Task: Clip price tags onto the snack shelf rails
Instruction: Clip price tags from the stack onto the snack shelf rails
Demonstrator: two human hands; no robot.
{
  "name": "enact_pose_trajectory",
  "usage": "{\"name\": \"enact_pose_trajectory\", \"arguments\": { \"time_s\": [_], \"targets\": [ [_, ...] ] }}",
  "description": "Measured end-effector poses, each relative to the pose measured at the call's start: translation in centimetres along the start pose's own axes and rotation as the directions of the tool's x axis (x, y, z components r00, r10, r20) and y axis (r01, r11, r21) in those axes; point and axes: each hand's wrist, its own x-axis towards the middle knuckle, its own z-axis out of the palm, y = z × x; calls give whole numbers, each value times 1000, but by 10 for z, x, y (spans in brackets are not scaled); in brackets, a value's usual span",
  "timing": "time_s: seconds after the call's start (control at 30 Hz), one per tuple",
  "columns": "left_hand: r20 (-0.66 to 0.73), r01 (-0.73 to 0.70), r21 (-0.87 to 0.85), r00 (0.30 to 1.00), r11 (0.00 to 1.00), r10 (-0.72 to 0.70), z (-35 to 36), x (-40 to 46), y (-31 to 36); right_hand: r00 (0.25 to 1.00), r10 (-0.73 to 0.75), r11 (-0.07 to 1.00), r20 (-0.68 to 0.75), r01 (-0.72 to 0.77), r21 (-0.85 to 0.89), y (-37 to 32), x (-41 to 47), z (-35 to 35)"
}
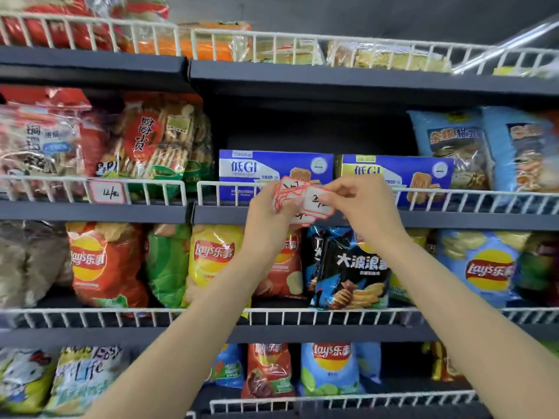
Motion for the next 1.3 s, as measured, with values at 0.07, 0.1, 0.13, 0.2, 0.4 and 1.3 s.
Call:
{"name": "enact_pose_trajectory", "arguments": {
  "time_s": [0.07,0.1,0.13,0.2,0.4,1.3],
  "targets": [
    [-8,13,23,1000,1000,-13,-1,1,-1,998,6,1000,64,-6,4,5,2,-2],
    [-18,20,47,1000,999,-19,-2,2,-2,996,5,1000,88,-6,8,6,3,-3],
    [-30,27,80,999,996,-25,-3,3,-4,996,1,1000,90,-2,13,7,4,-4],
    [-36,40,153,999,987,-35,-5,4,-6,1000,-22,1000,19,22,-18,8,7,-7],
    [47,29,290,998,957,-44,-1,4,-4,988,-110,984,-111,93,-153,7,18,-7],
    [101,111,77,988,991,-119,-12,5,-17,976,-173,808,135,219,-548,-5,35,-2]
  ]
}}
